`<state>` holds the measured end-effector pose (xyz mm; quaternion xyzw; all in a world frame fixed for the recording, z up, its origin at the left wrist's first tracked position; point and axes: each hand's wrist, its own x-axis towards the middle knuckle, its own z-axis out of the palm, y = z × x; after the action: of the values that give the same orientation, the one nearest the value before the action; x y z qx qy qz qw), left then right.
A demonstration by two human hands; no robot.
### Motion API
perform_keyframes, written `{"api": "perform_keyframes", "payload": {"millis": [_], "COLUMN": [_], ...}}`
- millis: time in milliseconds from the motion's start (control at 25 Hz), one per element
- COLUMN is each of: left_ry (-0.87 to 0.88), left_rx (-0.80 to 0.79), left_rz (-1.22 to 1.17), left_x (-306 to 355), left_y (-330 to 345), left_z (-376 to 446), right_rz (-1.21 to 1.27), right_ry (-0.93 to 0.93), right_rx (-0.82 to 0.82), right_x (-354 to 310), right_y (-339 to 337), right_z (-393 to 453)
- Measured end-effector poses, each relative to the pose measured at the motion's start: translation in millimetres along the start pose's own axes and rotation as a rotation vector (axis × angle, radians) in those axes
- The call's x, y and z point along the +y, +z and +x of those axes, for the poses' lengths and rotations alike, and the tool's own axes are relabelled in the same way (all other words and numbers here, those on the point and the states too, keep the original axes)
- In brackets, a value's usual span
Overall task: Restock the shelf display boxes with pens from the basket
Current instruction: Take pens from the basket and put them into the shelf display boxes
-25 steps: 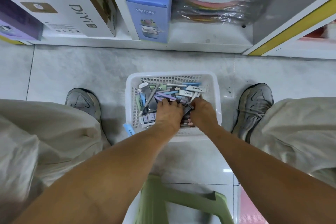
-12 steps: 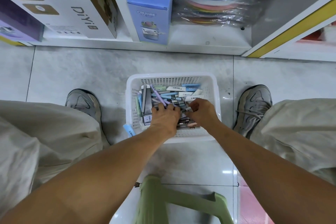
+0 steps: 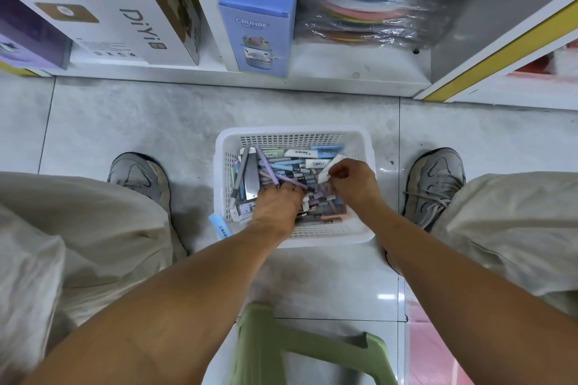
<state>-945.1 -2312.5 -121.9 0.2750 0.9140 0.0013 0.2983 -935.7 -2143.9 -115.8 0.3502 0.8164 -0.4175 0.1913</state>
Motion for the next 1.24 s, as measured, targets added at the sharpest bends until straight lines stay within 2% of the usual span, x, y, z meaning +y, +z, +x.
{"api": "perform_keyframes", "payload": {"millis": [200,320,480,560,680,760,880,1080,1240], "left_ry": [0.112,0.141,0.176,0.238,0.345,0.406,0.473,0.543,0.475], "left_rx": [-0.065,-0.033,-0.003,0.001,0.040,0.071,0.095,0.056,-0.026], "left_rz": [-0.029,-0.016,0.027,0.057,0.072,0.087,0.071,0.128,-0.002], "left_x": [-11.5,-15.8,-21.9,-23.5,-21.6,-15.1,-5.9,7.2,6.2], "left_y": [-21.3,-37.2,-48.9,-59.8,-83.0,-100.8,-128.6,-156.4,-181.7], "left_z": [4.5,3.8,-14.6,-24.8,-35.3,-41.9,-51.6,-72.6,-86.7], "right_rz": [0.127,0.182,0.043,0.013,0.168,0.223,0.248,0.581,0.526], "right_ry": [-0.010,-0.018,-0.038,-0.063,-0.093,-0.108,-0.089,-0.013,-0.092], "right_rx": [-0.036,-0.018,-0.072,-0.177,-0.475,-0.580,-0.528,-0.265,-0.295], "right_x": [-13.7,-21.3,-41.8,-57.1,-82.8,-98.9,-120.1,-136.0,-143.6], "right_y": [-3.2,-11.8,-24.9,-31.4,-41.5,-47.0,-57.0,-86.5,-116.0], "right_z": [3.6,0.8,-5.0,-12.0,-29.2,-40.3,-54.4,-73.0,-88.8]}}
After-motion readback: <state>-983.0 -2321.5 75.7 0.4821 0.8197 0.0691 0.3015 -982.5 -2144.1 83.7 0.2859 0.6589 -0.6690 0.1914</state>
